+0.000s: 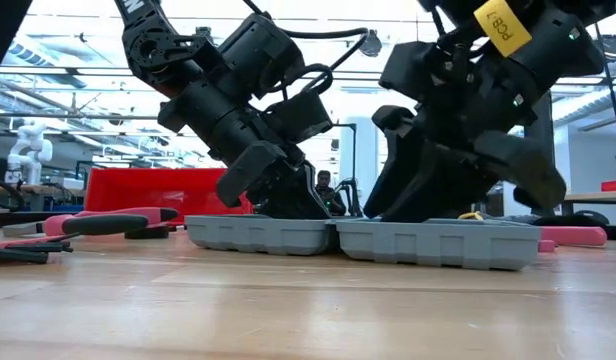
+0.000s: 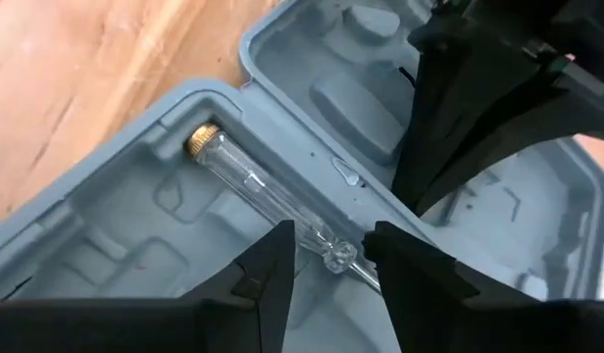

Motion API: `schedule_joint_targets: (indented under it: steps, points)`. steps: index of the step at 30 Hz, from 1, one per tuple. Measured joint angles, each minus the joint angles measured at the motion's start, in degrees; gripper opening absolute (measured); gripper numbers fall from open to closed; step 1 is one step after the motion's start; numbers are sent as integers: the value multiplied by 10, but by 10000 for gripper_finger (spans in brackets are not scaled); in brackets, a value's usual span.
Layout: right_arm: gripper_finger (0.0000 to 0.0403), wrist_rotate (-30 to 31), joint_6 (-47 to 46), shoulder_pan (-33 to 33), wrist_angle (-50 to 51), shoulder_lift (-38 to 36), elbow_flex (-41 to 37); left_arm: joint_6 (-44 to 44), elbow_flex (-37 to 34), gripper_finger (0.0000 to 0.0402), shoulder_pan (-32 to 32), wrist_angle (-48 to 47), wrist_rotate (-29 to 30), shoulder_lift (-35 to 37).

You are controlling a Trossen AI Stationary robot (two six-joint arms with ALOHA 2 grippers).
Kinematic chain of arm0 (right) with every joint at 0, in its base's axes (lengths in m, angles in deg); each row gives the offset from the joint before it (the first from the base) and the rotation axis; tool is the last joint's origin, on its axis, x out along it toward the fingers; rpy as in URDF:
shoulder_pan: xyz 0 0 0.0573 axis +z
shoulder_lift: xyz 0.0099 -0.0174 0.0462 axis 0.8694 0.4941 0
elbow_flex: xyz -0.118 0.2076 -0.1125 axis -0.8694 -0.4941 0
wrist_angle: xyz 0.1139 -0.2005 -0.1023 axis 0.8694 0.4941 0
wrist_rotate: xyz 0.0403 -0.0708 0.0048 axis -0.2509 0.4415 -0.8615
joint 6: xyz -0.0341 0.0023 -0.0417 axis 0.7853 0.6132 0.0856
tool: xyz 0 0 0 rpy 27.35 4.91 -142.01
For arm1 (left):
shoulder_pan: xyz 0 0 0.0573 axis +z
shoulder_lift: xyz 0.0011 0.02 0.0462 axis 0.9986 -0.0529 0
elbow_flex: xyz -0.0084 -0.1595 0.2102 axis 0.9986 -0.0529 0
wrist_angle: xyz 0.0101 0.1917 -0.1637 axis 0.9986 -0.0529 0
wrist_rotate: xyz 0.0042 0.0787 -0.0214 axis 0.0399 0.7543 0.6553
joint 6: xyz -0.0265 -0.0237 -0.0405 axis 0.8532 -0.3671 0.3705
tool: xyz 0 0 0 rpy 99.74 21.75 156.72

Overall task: Prefit tool cases
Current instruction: Remove the transparent flat screwdriver from the gray pre-fit tool case

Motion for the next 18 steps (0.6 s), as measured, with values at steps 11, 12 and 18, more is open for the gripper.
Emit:
schedule_joint_targets:
  steps: [11, 12, 18]
  points:
    - [134, 49, 110, 3, -40, 63, 13, -1, -2, 0, 1, -14, -7, 0]
    - [134, 58, 120, 4, -32, 66, 18, -1, -2, 0, 1, -14, -7, 0]
    - [134, 82, 201, 7, 32, 70, 50, 0, -1, 0, 1, -14, -5, 0]
